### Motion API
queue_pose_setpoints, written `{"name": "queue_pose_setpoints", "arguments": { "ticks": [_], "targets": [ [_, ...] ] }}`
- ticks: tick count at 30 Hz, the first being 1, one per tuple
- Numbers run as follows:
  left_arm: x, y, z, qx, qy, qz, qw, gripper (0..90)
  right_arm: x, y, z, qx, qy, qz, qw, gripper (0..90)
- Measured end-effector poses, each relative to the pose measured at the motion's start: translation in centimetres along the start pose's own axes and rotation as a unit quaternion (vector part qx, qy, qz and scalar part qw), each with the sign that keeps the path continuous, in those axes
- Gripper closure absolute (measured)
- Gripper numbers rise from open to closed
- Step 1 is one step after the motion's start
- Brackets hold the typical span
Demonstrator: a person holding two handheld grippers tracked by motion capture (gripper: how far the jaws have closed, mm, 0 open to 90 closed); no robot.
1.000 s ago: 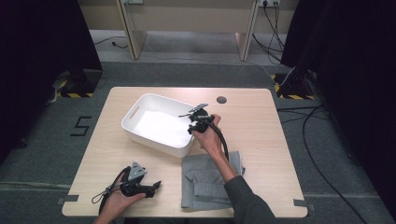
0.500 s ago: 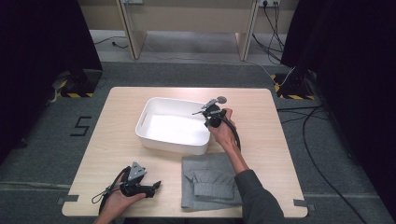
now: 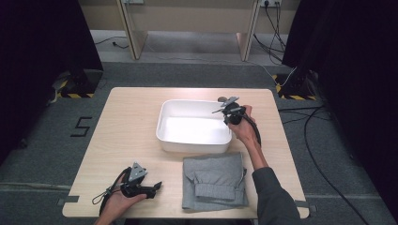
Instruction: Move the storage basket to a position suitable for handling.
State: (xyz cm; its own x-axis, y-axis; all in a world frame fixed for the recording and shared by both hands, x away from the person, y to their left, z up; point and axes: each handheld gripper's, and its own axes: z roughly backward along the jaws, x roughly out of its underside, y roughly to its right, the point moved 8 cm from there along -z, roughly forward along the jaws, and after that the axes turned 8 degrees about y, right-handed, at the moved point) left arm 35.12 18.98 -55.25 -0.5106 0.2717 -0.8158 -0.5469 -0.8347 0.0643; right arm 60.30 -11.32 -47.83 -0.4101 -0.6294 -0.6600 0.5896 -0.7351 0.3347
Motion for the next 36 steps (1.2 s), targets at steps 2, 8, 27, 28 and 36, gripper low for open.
{"name": "queue_pose_setpoints", "arguments": {
  "ticks": [2,8,27,28,36],
  "targets": [
    [0.0,0.0,0.0,0.0,0.0,0.0,1.0,15.2,0.1,0.5,0.8,0.008,0.008,-0.052,0.9986,48.5],
    [0.0,0.0,0.0,0.0,0.0,0.001,1.0,15.1,1.0,-3.1,3.8,-0.041,0.018,-0.129,0.9907,38.0],
    [0.0,0.0,0.0,0.001,-0.001,-0.001,1.0,15.0,4.7,-1.5,3.8,-0.049,-0.004,-0.072,0.9962,64.9],
    [0.0,0.0,0.0,0.001,-0.001,-0.001,1.0,15.0,4.8,-1.2,3.9,-0.05,-0.004,-0.073,0.9961,64.9],
    [0.0,0.0,0.0,0.001,-0.001,-0.001,1.0,15.0,5.7,-0.6,4.3,-0.062,0.0,-0.073,0.9954,68.2]
  ]
}}
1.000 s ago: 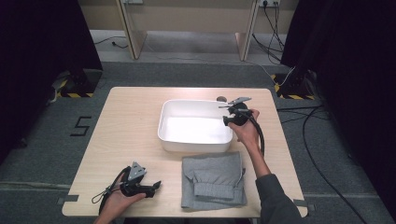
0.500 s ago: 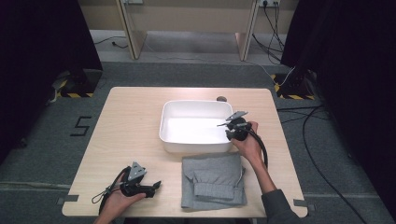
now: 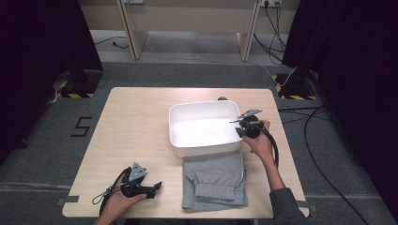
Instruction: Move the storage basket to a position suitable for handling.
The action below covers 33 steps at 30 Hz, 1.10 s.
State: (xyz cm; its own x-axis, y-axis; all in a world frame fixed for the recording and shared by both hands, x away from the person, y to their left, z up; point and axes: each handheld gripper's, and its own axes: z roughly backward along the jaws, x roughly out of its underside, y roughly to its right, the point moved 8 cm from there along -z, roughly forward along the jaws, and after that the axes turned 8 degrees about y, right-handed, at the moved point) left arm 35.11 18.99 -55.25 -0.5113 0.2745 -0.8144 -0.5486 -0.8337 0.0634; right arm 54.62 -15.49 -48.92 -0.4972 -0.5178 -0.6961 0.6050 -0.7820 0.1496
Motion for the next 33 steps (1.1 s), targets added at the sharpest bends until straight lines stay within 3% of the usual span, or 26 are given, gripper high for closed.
{"name": "queue_pose_setpoints", "arguments": {
  "ticks": [2,3,4,7,12,14,18,20,21,22,25,26,29,30,31,33],
  "targets": [
    [0.0,0.0,0.0,0.0,0.0,0.0,1.0,15.0,0.1,-0.3,0.1,-0.001,0.0,0.006,1.0,67.4],
    [0.0,0.0,0.0,0.0,0.0,0.0,1.0,15.0,0.2,-0.7,0.4,0.013,-0.005,0.013,0.9998,67.0],
    [0.0,0.0,0.0,0.0,0.0,0.0,1.0,15.0,0.2,-0.7,0.4,0.013,-0.005,0.013,0.9998,67.0],
    [0.0,0.0,0.0,0.0,0.001,0.001,1.0,15.0,0.5,-0.5,0.5,0.013,0.003,-0.005,0.9999,67.6],
    [0.0,0.0,0.0,0.0,0.001,0.001,1.0,15.0,0.8,-0.4,0.9,0.019,0.002,-0.007,0.9998,67.7],
    [0.0,0.0,0.0,0.0,0.001,0.001,1.0,15.0,1.0,-0.5,1.2,0.028,-0.002,0.003,0.9996,67.4],
    [0.0,0.0,0.0,0.0,0.001,0.001,1.0,15.0,1.3,-0.5,1.5,0.027,0.002,-0.005,0.9996,66.3],
    [0.0,0.0,0.0,0.0,0.002,0.003,1.0,15.0,1.2,-0.2,1.6,0.029,0.013,-0.005,0.9995,59.6],
    [0.0,0.0,0.0,0.0,0.001,0.001,1.0,15.0,1.3,0.0,1.7,0.041,0.016,-0.014,0.9989,53.5],
    [0.0,0.0,0.0,0.0,0.001,0.001,1.0,15.0,1.3,0.0,1.7,0.041,0.016,-0.014,0.9989,53.5],
    [0.0,0.0,0.0,0.0,0.001,0.001,1.0,15.0,1.1,0.2,2.8,0.047,0.049,-0.03,0.9973,47.0],
    [0.0,0.0,0.0,0.0,0.001,0.001,1.0,15.0,1.0,0.1,4.1,0.052,0.076,-0.041,0.9949,45.1],
    [0.0,0.0,0.0,0.0,0.001,0.001,1.0,15.0,1.2,0.0,5.9,0.056,0.11,-0.055,0.9908,43.7],
    [0.0,0.0,0.0,0.0,0.001,0.001,1.0,15.0,1.2,0.0,5.9,0.056,0.11,-0.055,0.9908,43.7],
    [0.0,0.0,0.0,0.0,0.001,0.001,1.0,15.0,1.4,-0.2,7.2,0.054,0.127,-0.061,0.9885,43.0],
    [0.0,0.0,0.0,0.0,0.001,0.001,1.0,14.9,1.7,-0.7,7.8,0.047,0.13,-0.066,0.9881,42.4]
  ]
}}
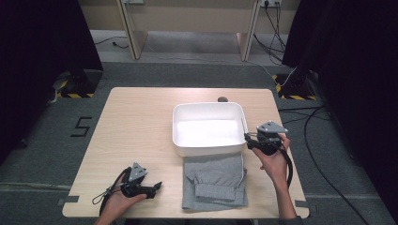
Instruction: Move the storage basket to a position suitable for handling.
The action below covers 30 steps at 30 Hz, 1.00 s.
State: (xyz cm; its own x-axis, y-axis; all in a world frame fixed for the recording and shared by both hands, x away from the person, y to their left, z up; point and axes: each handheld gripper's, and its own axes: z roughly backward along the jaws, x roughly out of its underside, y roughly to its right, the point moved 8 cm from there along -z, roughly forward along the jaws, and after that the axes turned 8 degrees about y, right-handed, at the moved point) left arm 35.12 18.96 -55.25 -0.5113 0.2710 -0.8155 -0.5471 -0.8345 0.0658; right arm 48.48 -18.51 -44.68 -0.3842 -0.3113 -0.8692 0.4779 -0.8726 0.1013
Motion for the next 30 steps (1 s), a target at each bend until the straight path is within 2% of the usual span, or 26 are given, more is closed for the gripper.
{"name": "queue_pose_setpoints", "arguments": {
  "ticks": [4,6,9,11,12,14,15,17,20,23,24,27,30],
  "targets": [
    [0.0,0.0,0.0,0.0,0.0,0.0,1.0,14.7,0.2,-0.6,1.0,-0.01,0.014,-0.004,0.9998,42.3],
    [0.0,0.0,0.0,0.0,0.0,0.0,1.0,14.7,0.8,-1.2,1.7,-0.015,0.022,-0.014,0.9995,42.4],
    [0.0,0.0,0.0,0.0,0.0,0.0,1.0,14.7,1.2,-1.5,2.0,-0.021,0.015,-0.006,0.9996,42.0],
    [0.0,0.0,0.0,0.0,0.0,0.0,1.0,14.7,1.5,-1.7,2.5,-0.023,0.018,-0.014,0.9995,41.1],
    [0.0,0.0,0.0,0.0,0.0,0.0,1.0,14.7,2.0,-2.0,2.6,-0.036,0.012,-0.019,0.9991,40.2],
    [0.0,0.0,0.0,0.0,0.0,0.0,1.0,14.7,2.3,-2.2,2.6,-0.042,0.01,-0.024,0.9988,40.2],
    [0.0,0.0,0.0,0.0,0.0,0.0,1.0,14.7,3.3,-2.3,2.5,-0.045,-0.004,-0.019,0.9988,39.3],
    [0.0,0.0,0.0,0.001,-0.001,0.0,1.0,14.7,3.6,-2.3,2.4,-0.045,-0.007,-0.018,0.9988,39.4],
    [0.0,0.0,0.0,0.0,0.0,0.0,1.0,14.7,4.7,-2.0,2.2,-0.047,-0.021,-0.033,0.9981,38.3],
    [0.0,0.0,0.0,0.0,0.0,0.0,1.0,14.7,4.9,-1.9,2.3,-0.052,-0.022,-0.041,0.9976,38.2],
    [0.0,0.0,0.0,0.001,-0.001,0.0,1.0,14.7,5.1,-2.0,2.3,-0.062,-0.016,-0.046,0.9969,38.0],
    [0.0,0.0,0.0,0.001,-0.001,0.0,1.0,14.7,5.2,-2.0,2.3,-0.068,-0.015,-0.048,0.9964,37.9],
    [0.1,0.2,0.1,0.004,-0.002,-0.003,1.0,14.7,5.9,-2.0,2.0,-0.076,-0.024,-0.055,0.9953,37.8]
  ]
}}
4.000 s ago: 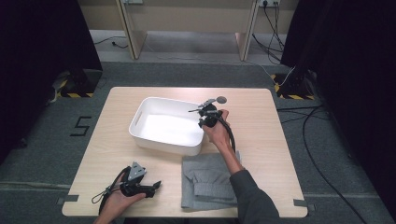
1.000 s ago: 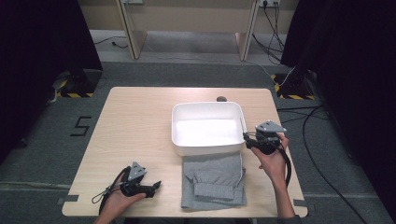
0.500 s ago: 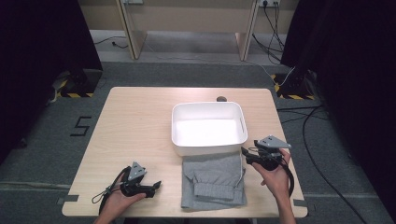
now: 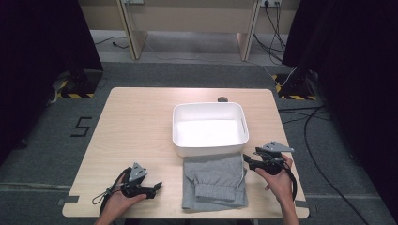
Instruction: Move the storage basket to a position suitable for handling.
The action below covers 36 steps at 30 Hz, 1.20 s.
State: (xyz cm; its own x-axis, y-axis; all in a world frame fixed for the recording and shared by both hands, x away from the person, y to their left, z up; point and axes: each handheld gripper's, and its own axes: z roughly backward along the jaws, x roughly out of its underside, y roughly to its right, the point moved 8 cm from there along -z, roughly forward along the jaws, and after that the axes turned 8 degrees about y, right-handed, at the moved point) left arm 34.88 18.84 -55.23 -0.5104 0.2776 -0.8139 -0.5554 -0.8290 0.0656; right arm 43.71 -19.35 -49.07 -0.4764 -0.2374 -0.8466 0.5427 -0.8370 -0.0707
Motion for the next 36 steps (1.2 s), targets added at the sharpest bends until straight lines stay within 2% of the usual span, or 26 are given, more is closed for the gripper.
{"name": "queue_pose_setpoints", "arguments": {
  "ticks": [3,4,5,6,8,9,11,12,13,15,16,19,20,29,32,34,36],
  "targets": [
    [0.1,0.5,0.2,0.012,0.001,-0.001,0.9999,15.0,0.2,0.0,-0.3,-0.005,-0.003,-0.001,1.0,37.6],
    [0.0,1.5,0.4,0.036,0.011,0.023,0.999,15.0,0.3,0.1,-0.5,-0.005,-0.005,0.009,0.9999,37.2],
    [0.0,1.5,0.4,0.036,0.011,0.023,0.999,15.0,0.3,0.1,-0.5,-0.005,-0.005,0.009,0.9999,37.2],
    [0.0,2.1,0.4,0.048,0.015,0.033,0.9982,15.0,0.3,0.0,-0.5,-0.007,-0.007,0.011,0.9999,37.1],
    [0.1,3.1,0.6,0.054,0.011,0.022,0.9982,16.1,0.4,0.0,-0.6,-0.009,-0.008,0.015,0.9998,37.1],
    [0.2,4.1,0.7,0.053,0.009,0.009,0.9985,17.5,0.4,0.0,-0.8,-0.01,-0.008,0.013,0.9998,37.1],
    [0.3,5.1,1.0,0.066,0.009,0.006,0.9978,17.9,0.5,0.0,-1.0,-0.009,-0.01,0.015,0.9998,37.1],
    [0.3,5.1,1.0,0.066,0.009,0.006,0.9978,17.9,0.5,0.0,-1.1,-0.01,-0.013,0.015,0.9998,37.1],
    [0.4,6.0,1.1,0.07,0.012,0.001,0.9975,17.9,0.6,0.1,-1.1,-0.01,-0.013,0.017,0.9997,37.1],
    [0.4,6.4,1.2,0.072,0.013,-0.001,0.9973,18.0,0.6,0.0,-1.3,-0.01,-0.014,0.015,0.9997,37.0],
    [0.5,7.3,1.2,0.081,0.015,-0.003,0.9966,18.0,0.6,0.0,-1.3,-0.011,-0.013,0.014,0.9998,37.2],
    [0.6,8.0,1.2,0.084,0.013,-0.011,0.9963,18.0,0.7,0.1,-1.3,-0.014,-0.01,0.013,0.9998,37.2],
    [0.7,8.5,1.0,0.081,0.013,-0.021,0.9964,17.9,0.9,0.2,-1.4,-0.012,-0.013,0.01,0.9998,37.1],
    [0.1,10.3,0.1,0.093,0.023,-0.021,0.9952,17.7,1.4,0.3,-1.9,-0.021,-0.017,0.004,0.9996,36.8],
    [-0.3,10.9,-0.4,0.094,0.032,-0.01,0.995,17.5,1.5,0.5,-2.0,-0.023,-0.018,0.002,0.9996,36.7],
    [-0.4,11.5,-0.8,0.098,0.036,-0.017,0.9943,17.4,1.5,0.6,-1.9,-0.022,-0.015,0.0,0.9996,36.7],
    [-0.5,12.0,-1.0,0.1,0.033,-0.035,0.9938,17.4,1.5,0.6,-1.7,-0.02,-0.014,0.0,0.9997,36.7]
  ]
}}
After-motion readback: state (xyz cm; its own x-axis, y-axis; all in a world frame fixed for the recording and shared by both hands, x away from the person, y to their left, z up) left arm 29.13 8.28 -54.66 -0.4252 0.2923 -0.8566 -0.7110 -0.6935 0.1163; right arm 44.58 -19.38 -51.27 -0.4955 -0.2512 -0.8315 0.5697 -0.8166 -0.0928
